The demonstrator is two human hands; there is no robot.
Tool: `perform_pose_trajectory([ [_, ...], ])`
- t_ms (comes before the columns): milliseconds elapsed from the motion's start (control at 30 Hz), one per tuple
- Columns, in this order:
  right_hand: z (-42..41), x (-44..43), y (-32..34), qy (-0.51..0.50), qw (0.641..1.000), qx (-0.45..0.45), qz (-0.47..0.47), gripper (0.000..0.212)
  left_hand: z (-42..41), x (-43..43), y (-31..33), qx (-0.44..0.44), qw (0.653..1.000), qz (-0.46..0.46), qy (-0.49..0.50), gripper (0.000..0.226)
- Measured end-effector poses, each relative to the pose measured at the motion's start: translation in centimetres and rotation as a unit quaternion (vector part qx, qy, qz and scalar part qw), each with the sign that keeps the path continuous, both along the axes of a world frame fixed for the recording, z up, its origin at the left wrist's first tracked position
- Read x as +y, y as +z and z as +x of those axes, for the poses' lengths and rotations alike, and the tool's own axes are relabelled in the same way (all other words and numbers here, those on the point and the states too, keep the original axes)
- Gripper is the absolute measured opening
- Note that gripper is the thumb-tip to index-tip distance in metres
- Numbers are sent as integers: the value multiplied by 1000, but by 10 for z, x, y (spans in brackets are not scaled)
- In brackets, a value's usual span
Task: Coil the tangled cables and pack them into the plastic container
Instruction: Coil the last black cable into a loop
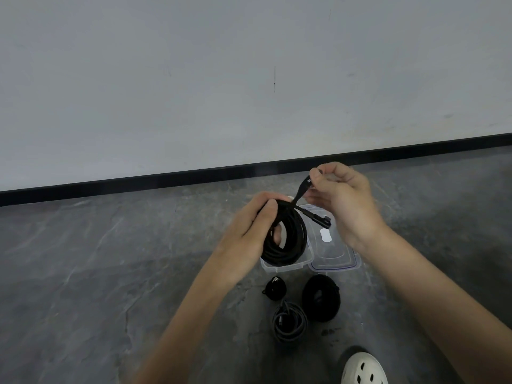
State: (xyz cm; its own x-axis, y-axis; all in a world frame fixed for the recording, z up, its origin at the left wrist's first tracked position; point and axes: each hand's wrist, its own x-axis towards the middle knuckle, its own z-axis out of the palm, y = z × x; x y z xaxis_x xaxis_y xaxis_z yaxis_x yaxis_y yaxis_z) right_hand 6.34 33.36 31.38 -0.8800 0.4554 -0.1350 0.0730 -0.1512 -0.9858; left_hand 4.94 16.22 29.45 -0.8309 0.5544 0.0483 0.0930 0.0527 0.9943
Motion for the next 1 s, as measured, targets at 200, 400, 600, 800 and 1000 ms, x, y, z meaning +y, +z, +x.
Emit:
perform_pose_trajectory([
  [200,-4,1,-3,35,986,-77,-142,14,0,-1,-3,-49,997,54,-29,33],
  [400,-4,5,-9,58,968,-126,-210,5,1,3,-1,-39,997,59,-31,35],
  [600,-1,7,-8,81,950,-113,-278,17,2,1,2,-42,994,93,-30,35],
  [800,0,4,-11,145,974,-45,-168,34,-3,-4,9,-79,985,154,0,35],
  [1000,0,1,-10,74,996,35,-18,22,1,-4,11,-122,979,164,-18,36],
])
